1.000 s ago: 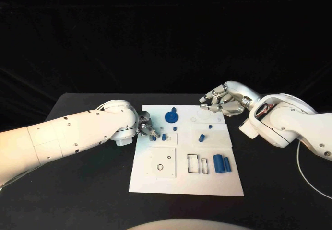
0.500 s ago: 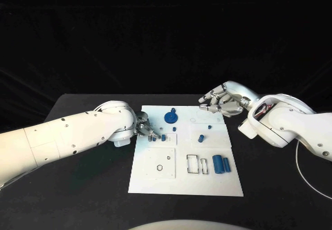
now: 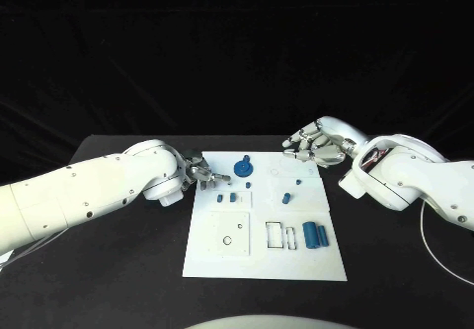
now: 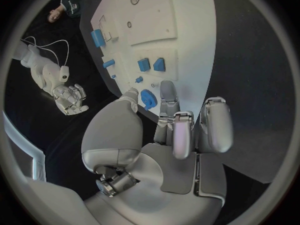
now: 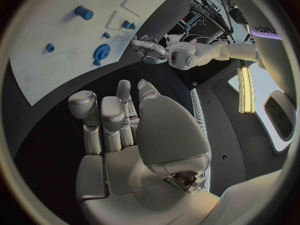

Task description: Assemble the parts on the task board

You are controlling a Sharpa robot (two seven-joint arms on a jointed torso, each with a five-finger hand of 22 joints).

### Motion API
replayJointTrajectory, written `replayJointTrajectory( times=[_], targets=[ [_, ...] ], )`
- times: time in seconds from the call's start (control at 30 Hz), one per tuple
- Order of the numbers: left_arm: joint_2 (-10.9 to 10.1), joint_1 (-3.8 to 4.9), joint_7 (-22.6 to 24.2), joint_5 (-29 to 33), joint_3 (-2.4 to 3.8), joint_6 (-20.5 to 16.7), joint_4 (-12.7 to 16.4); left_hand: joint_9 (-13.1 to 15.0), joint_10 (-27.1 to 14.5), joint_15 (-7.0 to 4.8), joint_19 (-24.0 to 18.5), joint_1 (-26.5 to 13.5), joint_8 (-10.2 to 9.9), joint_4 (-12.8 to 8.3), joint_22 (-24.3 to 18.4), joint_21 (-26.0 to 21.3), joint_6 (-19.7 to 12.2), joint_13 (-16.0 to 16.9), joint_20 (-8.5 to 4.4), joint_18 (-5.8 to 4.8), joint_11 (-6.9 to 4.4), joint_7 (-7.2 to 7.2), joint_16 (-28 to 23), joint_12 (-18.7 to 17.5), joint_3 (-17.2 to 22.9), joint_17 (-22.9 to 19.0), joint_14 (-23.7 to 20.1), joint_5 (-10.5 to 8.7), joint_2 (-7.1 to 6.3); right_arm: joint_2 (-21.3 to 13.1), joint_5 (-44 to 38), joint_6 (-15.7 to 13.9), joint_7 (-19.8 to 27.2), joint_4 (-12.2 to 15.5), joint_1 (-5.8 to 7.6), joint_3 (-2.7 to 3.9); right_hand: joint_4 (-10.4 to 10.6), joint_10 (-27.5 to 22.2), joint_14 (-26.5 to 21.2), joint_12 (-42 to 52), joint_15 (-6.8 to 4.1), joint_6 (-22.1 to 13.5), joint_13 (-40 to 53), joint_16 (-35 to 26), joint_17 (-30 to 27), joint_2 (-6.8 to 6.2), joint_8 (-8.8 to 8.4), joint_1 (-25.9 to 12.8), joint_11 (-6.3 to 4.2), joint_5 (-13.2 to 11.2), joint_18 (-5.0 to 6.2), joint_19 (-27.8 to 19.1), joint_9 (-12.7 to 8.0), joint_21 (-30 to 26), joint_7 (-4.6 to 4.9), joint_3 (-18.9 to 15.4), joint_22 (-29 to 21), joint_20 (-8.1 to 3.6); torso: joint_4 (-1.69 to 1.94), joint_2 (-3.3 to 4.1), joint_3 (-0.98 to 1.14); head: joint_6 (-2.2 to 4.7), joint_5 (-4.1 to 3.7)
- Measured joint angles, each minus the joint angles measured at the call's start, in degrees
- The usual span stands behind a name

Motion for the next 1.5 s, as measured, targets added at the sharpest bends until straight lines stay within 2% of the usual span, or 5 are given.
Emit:
replayJointTrajectory(
  times=[0.23, 0.53, 0.77, 1.07, 1.5],
  targets=[
    [0.04, 0.06, 7.25, 3.64, -0.05, -3.78, -0.03, -2.31, -9.9, 3.22, -15.47, 10.8, -2.12, -2.82, -20.76, -31.55, -5.96, -4.5, 2.45, 5.72, 3.38, 3.12, -22.03, -6.27, -1.18, -15.72, -7.7, 0.0, 1.9, -0.01, 0.02, 0.0, 0.02, -0.05, -0.05, -0.01, 0.0, 0.0, 0.0, 0.0, 0.0, 0.0, 0.0, 0.0, 0.0, 0.0, 0.0, 0.0, 0.0, 0.0, 0.0, 0.0, 0.0, 0.0, 0.0, 0.0, 0.0, 0.0, 0.02, 0.0, 0.01, 0.13, -0.35],
    [4.64, -1.11, 23.7, -3.5, -1.29, -9.41, -2.69, -12.91, -15.89, 6.29, -22.08, 30.04, -12.21, -10.0, -31.1, -46.38, -5.82, -20.91, 5.66, 5.72, 6.41, 3.52, -43.52, -21.73, 9.21, -37.02, -21.37, -3.1, 0.87, 0.27, 0.03, 0.02, 0.06, -0.21, -0.18, -0.01, 0.0, 0.0, 0.0, 0.0, 0.0, 0.0, -0.05, 0.0, -0.08, 0.0, 0.0, 0.0, 0.0, 0.0, 0.0, 0.0, -0.05, 0.0, 0.0, 0.0, -0.15, 0.0, -0.08, 0.04, -0.03, 0.67, -0.92],
    [7.28, -1.61, 29.19, -12.84, -1.78, -11.32, -5.04, -16.67, -15.3, 5.86, -18.06, 29.14, -15.5, -10.43, -32.34, -47.11, -3.19, -26.83, 5.24, 5.72, 6.4, 3.27, -43.14, -25.55, 10.15, -39.12, -17.01, -3.33, -1.02, 0.46, 0.05, 0.05, 0.09, -0.25, -0.23, -0.02, 0.0, 0.0, 0.0, 0.0, 0.0, 0.0, -0.05, 0.0, -0.07, 0.0, 0.0, 0.0, 0.0, 0.0, 0.0, 0.0, -0.05, -0.06, 0.0, 0.0, -0.15, 0.0, -0.08, 0.04, 0.04, 0.8, -1.15],
    [10.2, -1.9, 28.0, -21.72, -2.08, -8.38, -7.93, -19.68, -13.08, 5.0, -3.98, 26.92, -17.82, -9.49, -16.16, -24.64, -0.94, -30.52, 4.24, 4.29, 5.59, 4.1, -15.0, -26.37, 7.76, -12.68, -1.91, -3.99, -1.57, 0.76, 0.06, 0.12, 0.15, -0.3, -0.24, -0.02, 0.0, 0.0, 0.0, 0.0, 0.0, 0.0, -0.04, -0.22, -0.07, 0.0, 0.0, 0.0, 0.0, 0.22, 0.0, 0.0, -0.05, -0.21, 0.0, 0.0, -0.19, 0.0, -0.18, 0.08, 0.04, 0.9, -1.33],
    [12.75, -2.03, 24.33, -26.72, -2.09, -4.53, -10.55, -20.91, -9.68, 4.7, -0.33, 27.84, -18.05, -9.63, -5.83, -11.84, 2.36, -32.5, 3.65, 2.59, 5.06, 3.91, -9.47, -26.66, 8.73, -6.89, -0.22, -3.99, -0.66, 1.01, 0.08, 0.24, 0.22, -0.37, -0.27, -0.02, 0.0, 0.0, 0.0, 0.0, 0.0, 0.0, -0.11, -0.22, -0.07, 0.22, 0.0, 0.23, 0.0, 0.22, 0.0, 0.0, -0.05, -0.21, 0.0, 0.0, -0.19, 0.0, -0.4, 0.19, 0.03, 0.9, -1.26]
  ],
)
